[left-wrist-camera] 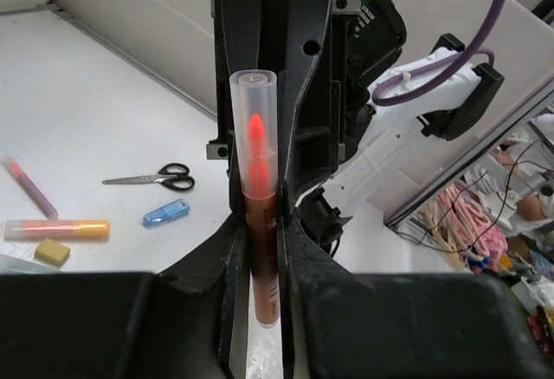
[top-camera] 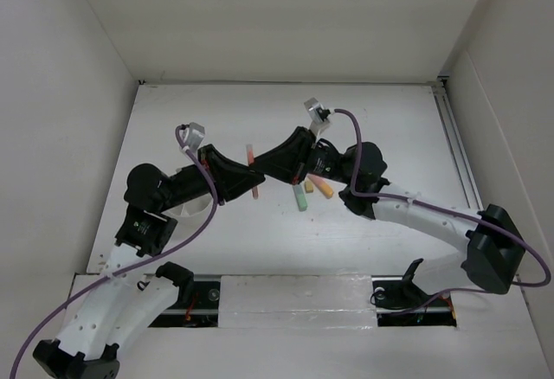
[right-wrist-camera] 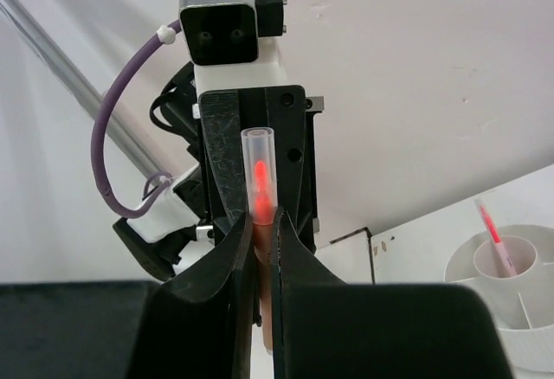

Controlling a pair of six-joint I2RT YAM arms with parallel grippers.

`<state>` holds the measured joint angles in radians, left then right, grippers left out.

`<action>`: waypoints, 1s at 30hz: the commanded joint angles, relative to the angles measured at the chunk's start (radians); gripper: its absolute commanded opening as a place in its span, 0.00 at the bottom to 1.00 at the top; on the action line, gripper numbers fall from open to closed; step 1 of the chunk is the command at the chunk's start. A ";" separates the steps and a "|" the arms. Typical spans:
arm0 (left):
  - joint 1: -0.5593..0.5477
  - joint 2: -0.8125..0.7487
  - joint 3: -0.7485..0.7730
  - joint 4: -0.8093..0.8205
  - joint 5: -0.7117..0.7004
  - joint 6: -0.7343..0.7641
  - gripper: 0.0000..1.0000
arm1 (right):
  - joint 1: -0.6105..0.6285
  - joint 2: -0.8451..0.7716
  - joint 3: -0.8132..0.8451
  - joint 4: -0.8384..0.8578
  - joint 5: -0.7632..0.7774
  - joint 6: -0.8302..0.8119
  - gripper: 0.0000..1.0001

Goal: Sort the stationery into containers
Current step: Place the pen in the storage box.

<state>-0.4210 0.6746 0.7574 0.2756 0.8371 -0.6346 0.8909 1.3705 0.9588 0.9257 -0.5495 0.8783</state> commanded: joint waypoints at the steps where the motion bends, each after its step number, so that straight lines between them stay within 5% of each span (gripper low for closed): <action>1: 0.005 0.005 0.057 -0.030 -0.125 0.045 0.00 | 0.023 -0.005 0.052 0.101 -0.093 0.030 0.00; 3: 0.005 0.005 0.092 -0.117 -0.246 0.082 0.00 | 0.023 0.004 0.064 0.069 -0.113 -0.005 0.00; 6: 0.005 -0.015 0.115 -0.223 -0.399 0.136 0.00 | 0.011 -0.010 0.064 0.038 -0.133 -0.070 0.56; 7: 0.005 -0.015 0.126 -0.249 -0.537 0.145 0.00 | -0.006 -0.010 0.064 -0.002 -0.124 -0.085 0.95; 8: 0.005 -0.015 0.126 -0.271 -0.599 0.145 0.00 | -0.016 -0.025 0.051 -0.019 -0.115 -0.097 1.00; 18: 0.005 0.008 0.056 -0.475 -1.433 -0.072 0.00 | -0.130 -0.250 -0.185 -0.142 -0.036 -0.194 1.00; 24: 0.005 0.059 0.011 -0.437 -1.627 -0.015 0.00 | -0.139 -0.340 -0.241 -0.198 -0.056 -0.203 1.00; 30: 0.005 0.007 -0.055 -0.336 -1.652 0.133 0.00 | -0.148 -0.386 -0.307 -0.208 -0.089 -0.213 1.00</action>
<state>-0.4171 0.7181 0.7250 -0.1452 -0.7269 -0.5884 0.7536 1.0122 0.6659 0.7139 -0.6067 0.6949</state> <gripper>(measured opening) 0.083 0.999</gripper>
